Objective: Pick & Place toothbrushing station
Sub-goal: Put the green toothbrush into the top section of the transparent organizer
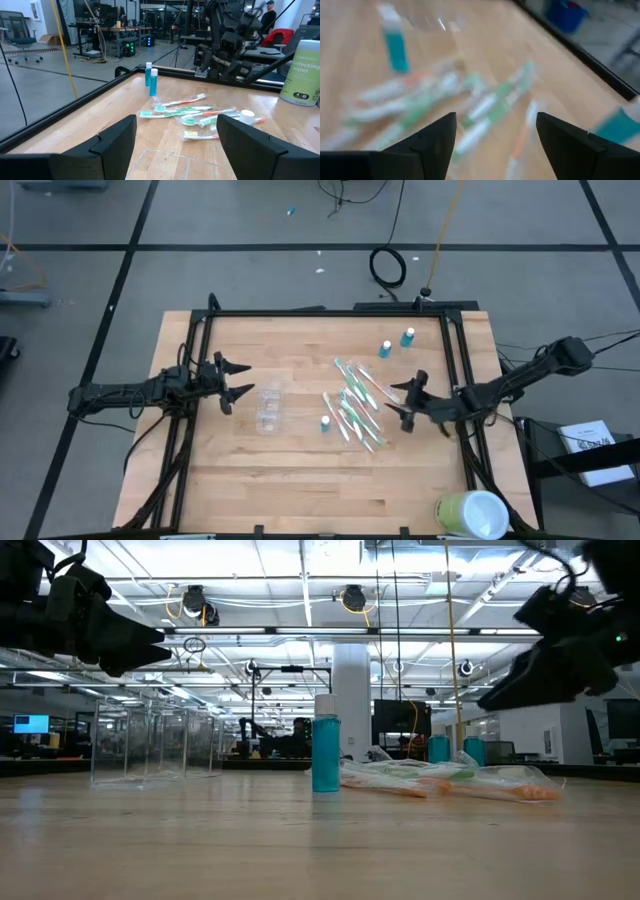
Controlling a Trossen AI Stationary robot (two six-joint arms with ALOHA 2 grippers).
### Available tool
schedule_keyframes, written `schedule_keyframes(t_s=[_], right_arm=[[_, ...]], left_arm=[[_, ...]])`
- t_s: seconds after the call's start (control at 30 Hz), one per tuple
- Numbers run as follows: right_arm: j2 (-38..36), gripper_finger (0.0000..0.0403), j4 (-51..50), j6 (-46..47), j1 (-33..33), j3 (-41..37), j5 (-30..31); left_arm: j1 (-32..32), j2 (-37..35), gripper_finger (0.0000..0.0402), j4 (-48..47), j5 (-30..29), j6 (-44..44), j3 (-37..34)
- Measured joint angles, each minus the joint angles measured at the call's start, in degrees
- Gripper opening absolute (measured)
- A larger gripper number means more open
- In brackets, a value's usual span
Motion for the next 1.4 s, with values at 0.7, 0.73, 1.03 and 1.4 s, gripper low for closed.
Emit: schedule_keyframes(t_s=[0.7, 0.73, 1.03, 1.4], right_arm=[[29.4, 0.0270, -2.3, -6.3, -24.6, 21.2, -22.4], [29.4, 0.0270, -2.3, -5.9, -25.7, 21.4, -20.8], [31.6, 0.0270, -1.7, 0.3, -33.7, 21.6, -28.9], [31.7, 0.0270, -6.5, 5.7, -23.5, 21.6, -32.6]], left_arm=[[0.0, 0.0, 0.0283, 0.0, 0.0, 0.0, 0.0], [0.0, 0.0, 0.0283, 0.0, 0.0, 0.0, 0.0], [0.0, 0.0, 0.0283, 0.0, 0.0, 0.0, 0.0], [0.0, 0.0, 0.0283, 0.0, 0.0, 0.0, 0.0]])
